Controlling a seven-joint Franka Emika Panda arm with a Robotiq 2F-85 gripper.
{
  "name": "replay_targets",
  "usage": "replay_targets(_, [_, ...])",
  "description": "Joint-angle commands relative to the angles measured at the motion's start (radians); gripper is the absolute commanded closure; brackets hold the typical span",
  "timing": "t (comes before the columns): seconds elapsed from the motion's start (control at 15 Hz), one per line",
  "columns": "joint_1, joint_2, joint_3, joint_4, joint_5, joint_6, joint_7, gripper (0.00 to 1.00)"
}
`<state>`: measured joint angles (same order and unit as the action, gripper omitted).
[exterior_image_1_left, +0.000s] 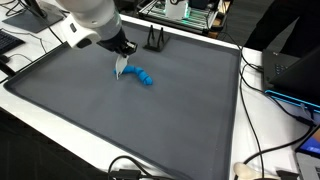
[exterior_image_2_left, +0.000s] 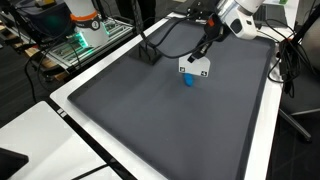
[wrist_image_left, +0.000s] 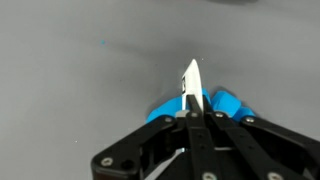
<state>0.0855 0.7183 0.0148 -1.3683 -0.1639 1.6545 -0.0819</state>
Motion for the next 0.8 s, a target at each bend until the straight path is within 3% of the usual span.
replay_targets(0.0, [0.002,0.007,0.000,-0.019,-0.026,0.036,-0.011,0.99])
replay_targets(0.73, [0.010,0.036,-0.002,-0.016,-0.046,0.032,-0.019,0.99])
